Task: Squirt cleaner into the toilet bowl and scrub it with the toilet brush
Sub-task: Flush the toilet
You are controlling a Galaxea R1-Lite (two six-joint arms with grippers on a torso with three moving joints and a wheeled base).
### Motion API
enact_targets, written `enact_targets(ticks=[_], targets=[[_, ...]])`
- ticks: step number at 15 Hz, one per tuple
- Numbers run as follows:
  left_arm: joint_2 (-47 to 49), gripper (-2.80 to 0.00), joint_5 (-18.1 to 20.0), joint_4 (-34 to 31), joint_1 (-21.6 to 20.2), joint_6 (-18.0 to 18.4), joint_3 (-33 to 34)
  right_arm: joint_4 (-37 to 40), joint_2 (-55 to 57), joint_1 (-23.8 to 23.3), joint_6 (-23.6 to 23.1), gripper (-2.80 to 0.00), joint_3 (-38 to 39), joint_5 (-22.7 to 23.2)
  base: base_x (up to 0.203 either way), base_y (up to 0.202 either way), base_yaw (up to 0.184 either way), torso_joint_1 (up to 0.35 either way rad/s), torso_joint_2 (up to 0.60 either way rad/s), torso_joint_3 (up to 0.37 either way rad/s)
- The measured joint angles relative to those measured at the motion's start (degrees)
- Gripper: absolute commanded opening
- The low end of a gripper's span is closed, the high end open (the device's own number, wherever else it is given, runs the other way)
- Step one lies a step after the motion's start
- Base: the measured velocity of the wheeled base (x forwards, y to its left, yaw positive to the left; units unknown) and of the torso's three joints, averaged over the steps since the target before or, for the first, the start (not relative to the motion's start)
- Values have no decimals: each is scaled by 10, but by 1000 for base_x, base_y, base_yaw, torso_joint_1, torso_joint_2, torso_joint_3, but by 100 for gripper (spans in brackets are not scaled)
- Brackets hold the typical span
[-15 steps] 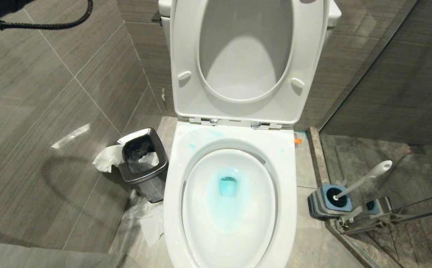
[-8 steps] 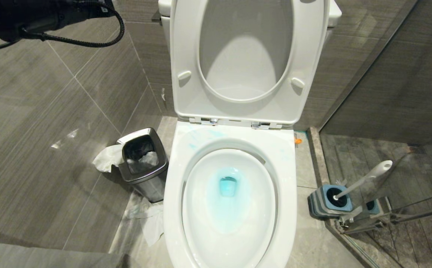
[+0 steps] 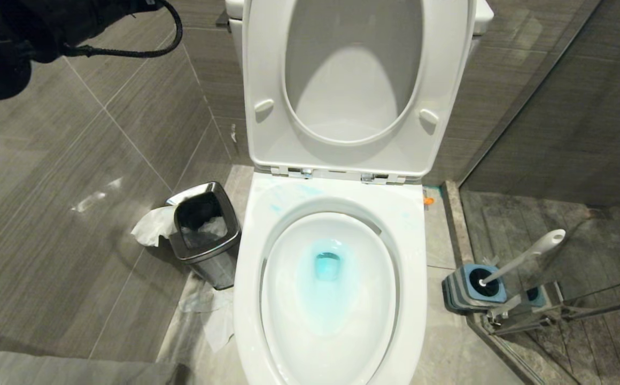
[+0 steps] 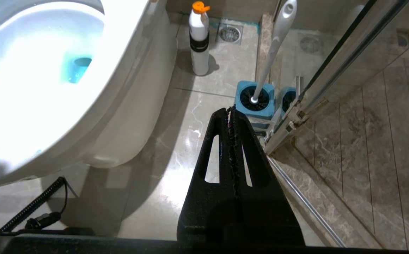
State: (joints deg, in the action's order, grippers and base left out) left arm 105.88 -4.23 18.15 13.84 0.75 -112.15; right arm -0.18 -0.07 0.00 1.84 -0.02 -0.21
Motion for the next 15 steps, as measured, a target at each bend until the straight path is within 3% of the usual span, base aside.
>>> enact_targets(ticks=[6,15], targets=[[5,-280,-5,102,-4,2,0,0,0,0,0,-280,0,0,0,0,0,3,1,-187],[-17,-280,-8,176,10,6,1,0,0,0,0,-280,0,0,0,0,0,1,3,-195]])
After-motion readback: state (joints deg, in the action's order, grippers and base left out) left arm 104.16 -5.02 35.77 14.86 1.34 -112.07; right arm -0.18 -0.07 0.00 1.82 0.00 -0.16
